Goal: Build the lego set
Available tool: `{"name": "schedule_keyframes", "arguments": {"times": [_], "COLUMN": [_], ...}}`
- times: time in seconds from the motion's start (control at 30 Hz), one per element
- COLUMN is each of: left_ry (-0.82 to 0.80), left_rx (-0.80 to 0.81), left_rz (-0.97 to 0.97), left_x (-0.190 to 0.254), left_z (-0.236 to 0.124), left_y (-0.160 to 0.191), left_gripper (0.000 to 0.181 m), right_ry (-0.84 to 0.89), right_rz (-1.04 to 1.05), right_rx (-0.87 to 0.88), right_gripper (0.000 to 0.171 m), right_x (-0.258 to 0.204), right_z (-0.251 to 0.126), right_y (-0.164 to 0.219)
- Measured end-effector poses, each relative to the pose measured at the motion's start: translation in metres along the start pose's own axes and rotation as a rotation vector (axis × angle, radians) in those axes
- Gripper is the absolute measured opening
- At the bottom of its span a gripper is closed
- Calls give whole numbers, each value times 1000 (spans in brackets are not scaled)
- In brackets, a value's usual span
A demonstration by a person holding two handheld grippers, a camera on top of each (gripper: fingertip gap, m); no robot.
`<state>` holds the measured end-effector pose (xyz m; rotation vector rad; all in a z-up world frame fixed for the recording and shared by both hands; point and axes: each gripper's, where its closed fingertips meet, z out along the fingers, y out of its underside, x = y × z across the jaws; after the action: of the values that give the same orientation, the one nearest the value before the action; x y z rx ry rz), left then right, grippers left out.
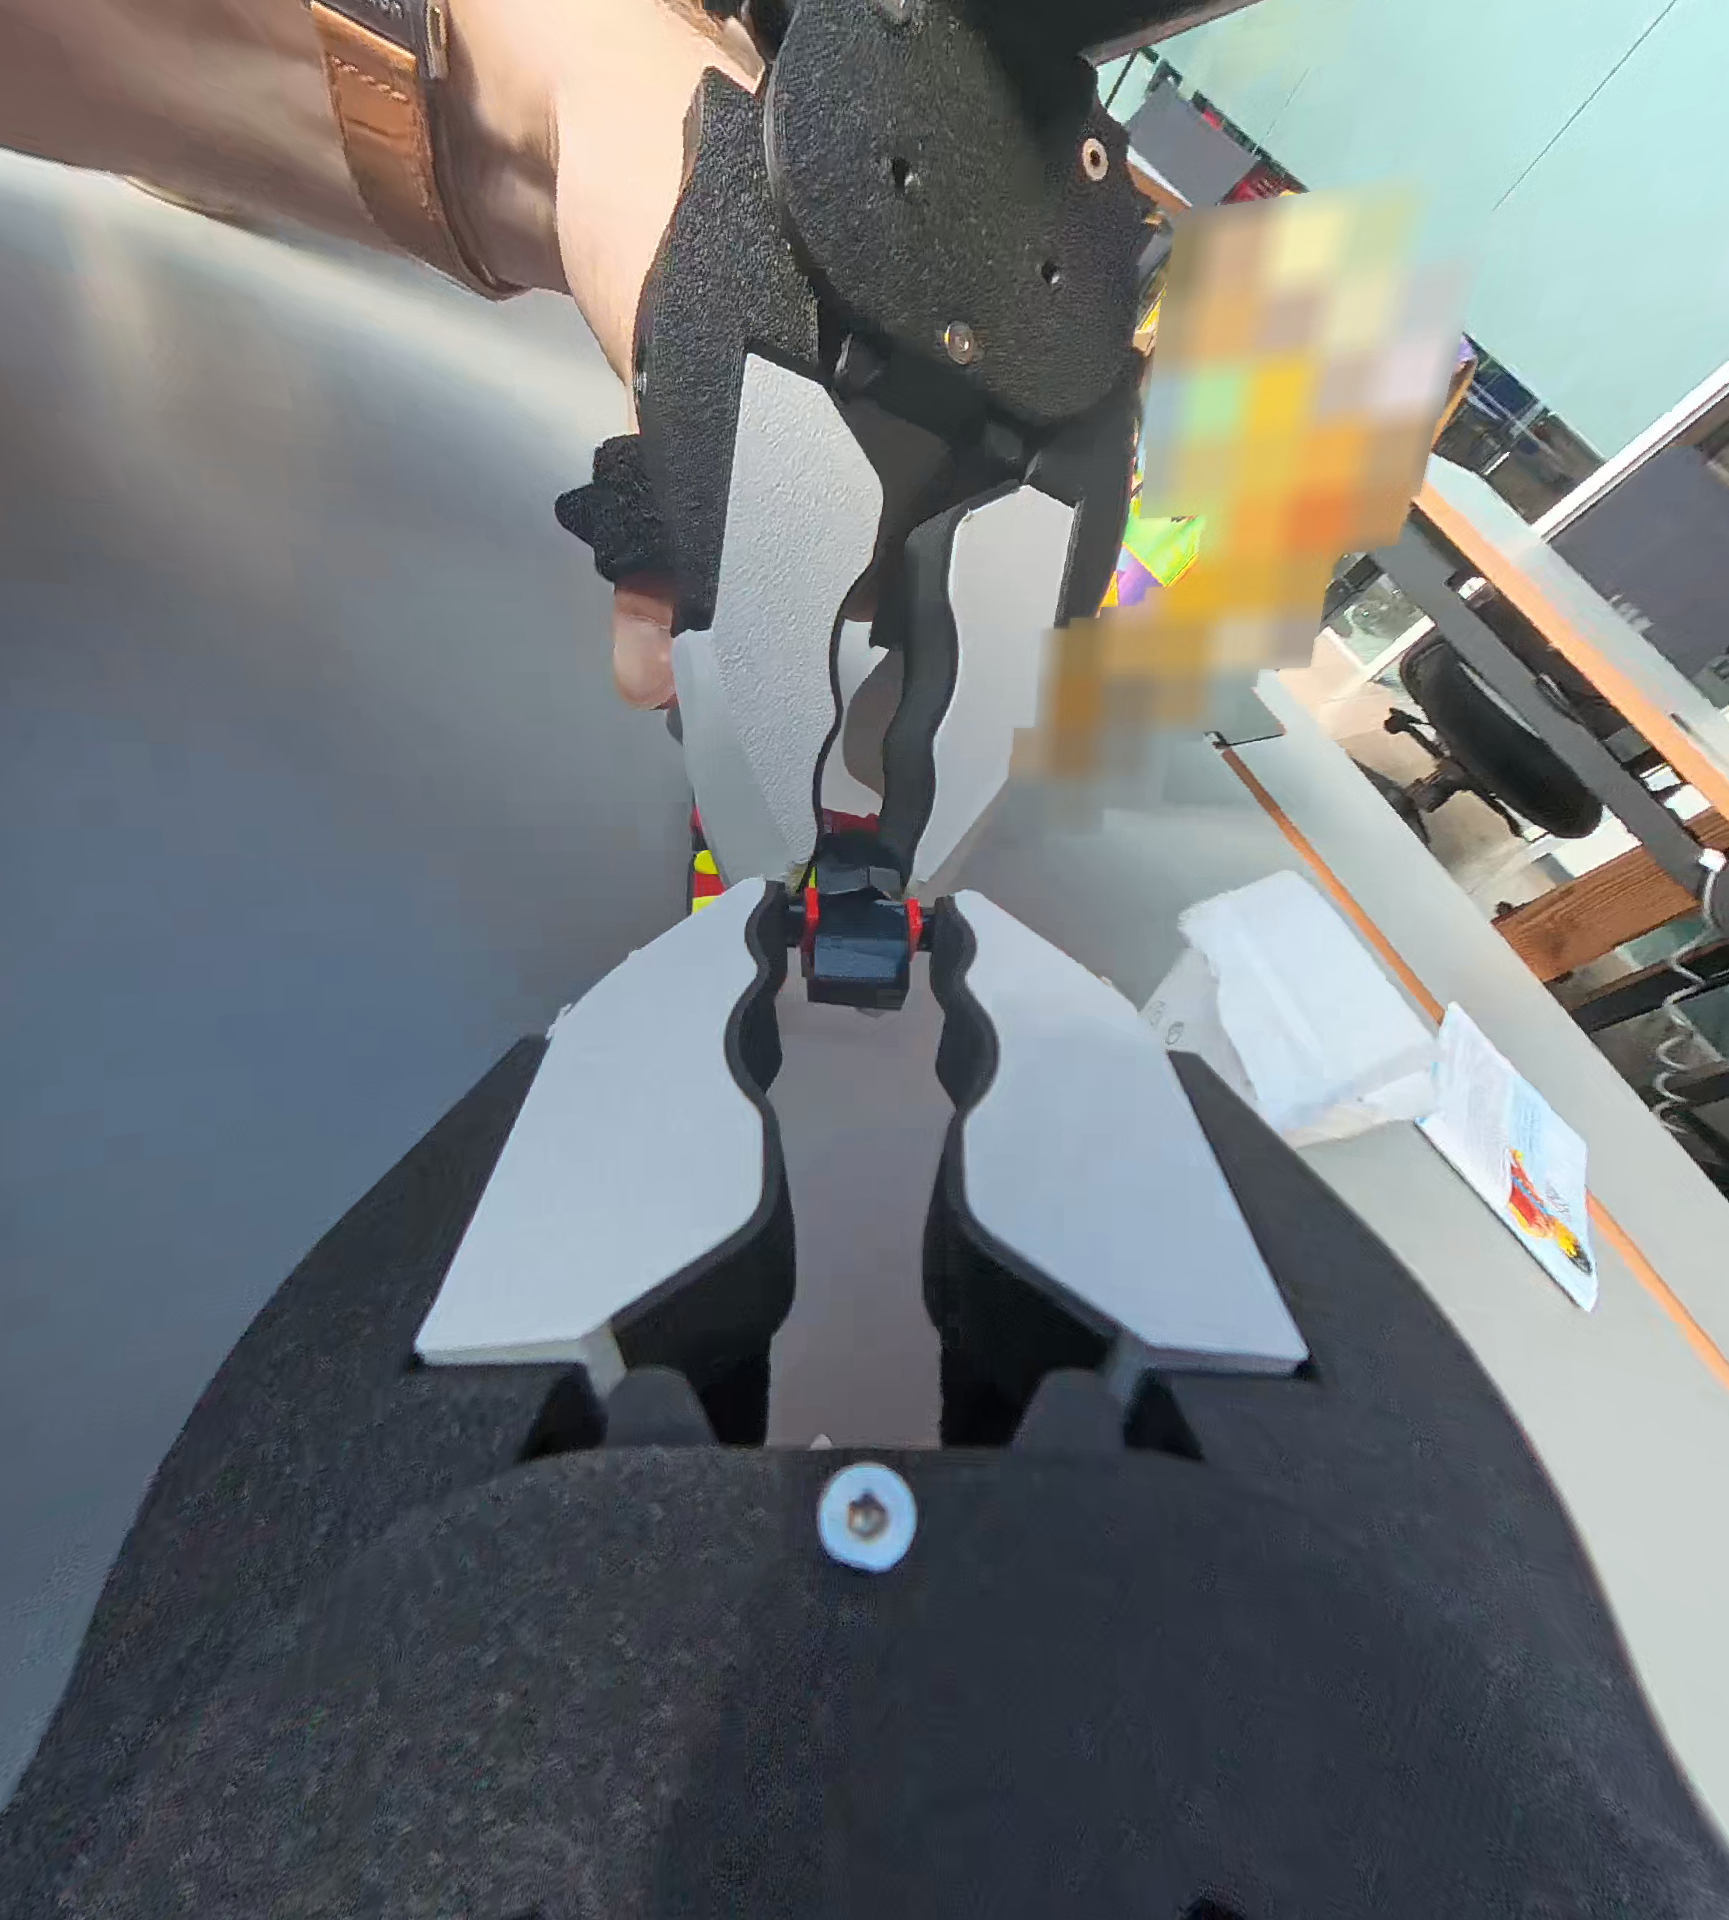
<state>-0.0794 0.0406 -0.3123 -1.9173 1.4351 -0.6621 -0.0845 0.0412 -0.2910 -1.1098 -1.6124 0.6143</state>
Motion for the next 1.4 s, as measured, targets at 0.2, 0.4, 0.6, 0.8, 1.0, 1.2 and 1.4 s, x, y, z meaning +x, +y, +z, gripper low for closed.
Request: {"name": "schedule_keyframes", "arguments": {"times": [0.2,0.4,0.6,0.8,1.0,1.2,1.4], "left_ry": [-53,-110,-151,-378,-643,-555,-553], "left_rx": [-63,-62,27,195,445,371,382], "left_rz": [-21,-83,-87,69,519,590,458], "left_x": [-9,-21,-26,-45,-44,-50,-65], "left_z": [2,-6,-17,-54,-90,-65,-73], "left_y": [9,14,3,-38,-121,-118,-103], "left_gripper": [17,17,33,43,34,12,8], "right_ry": [9,-106,-434,-750,-930,-1002,-600], "right_rz": [61,487,981,1108,1059,1003,830], "right_rx": [8,255,601,692,520,332,320], "right_gripper": [27,27,27,26,26,27,29], "right_x": [12,53,94,93,93,82,107], "right_z": [-2,-30,-62,-67,-52,-37,-24], "right_y": [1,-39,-66,-84,-86,-83,-55]}}
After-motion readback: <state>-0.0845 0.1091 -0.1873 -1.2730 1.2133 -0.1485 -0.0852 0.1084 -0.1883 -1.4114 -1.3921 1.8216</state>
